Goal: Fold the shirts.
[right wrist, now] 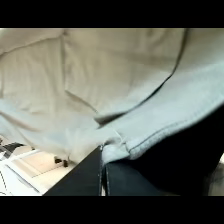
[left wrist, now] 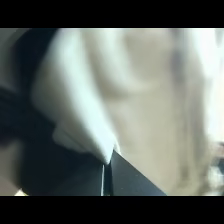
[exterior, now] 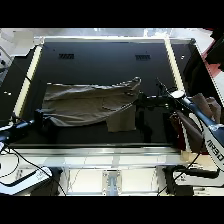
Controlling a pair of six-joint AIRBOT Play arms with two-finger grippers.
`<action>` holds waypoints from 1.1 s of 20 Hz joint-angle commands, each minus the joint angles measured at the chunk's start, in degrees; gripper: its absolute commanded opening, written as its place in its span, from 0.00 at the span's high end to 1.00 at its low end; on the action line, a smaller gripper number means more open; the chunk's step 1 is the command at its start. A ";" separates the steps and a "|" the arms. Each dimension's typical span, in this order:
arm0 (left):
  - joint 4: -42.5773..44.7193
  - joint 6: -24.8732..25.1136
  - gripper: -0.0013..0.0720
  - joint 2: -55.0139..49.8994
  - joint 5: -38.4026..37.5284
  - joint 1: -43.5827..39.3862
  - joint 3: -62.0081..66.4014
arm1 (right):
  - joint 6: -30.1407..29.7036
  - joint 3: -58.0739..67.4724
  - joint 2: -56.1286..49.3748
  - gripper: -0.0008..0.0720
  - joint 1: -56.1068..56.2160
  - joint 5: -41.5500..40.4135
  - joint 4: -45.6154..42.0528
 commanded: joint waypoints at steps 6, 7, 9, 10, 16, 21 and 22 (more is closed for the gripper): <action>-0.28 5.33 0.97 35.47 -15.85 9.25 12.41 | 6.54 0.72 33.68 0.97 -2.62 10.38 -12.46; -0.22 5.33 0.98 39.52 -15.82 9.60 15.96 | 8.50 2.38 39.30 0.97 -2.62 10.29 -14.51; 2.97 2.93 0.98 44.00 -15.85 9.73 26.43 | 14.47 10.23 49.44 0.97 -2.62 9.79 -23.21; 5.79 0.92 0.98 44.17 -15.89 9.70 32.17 | 17.59 15.30 52.61 0.97 -2.62 9.57 -28.74; 10.86 -3.65 0.98 35.39 -27.56 9.70 60.96 | 19.47 39.71 51.67 0.98 -2.60 9.94 -42.84; 11.91 -6.91 0.98 27.87 -41.92 9.31 58.36 | 17.40 39.36 32.74 0.97 -2.60 16.74 -42.49; 13.53 -6.91 0.98 26.21 -42.05 8.39 55.76 | 15.72 39.36 27.85 0.97 -2.56 17.33 -41.79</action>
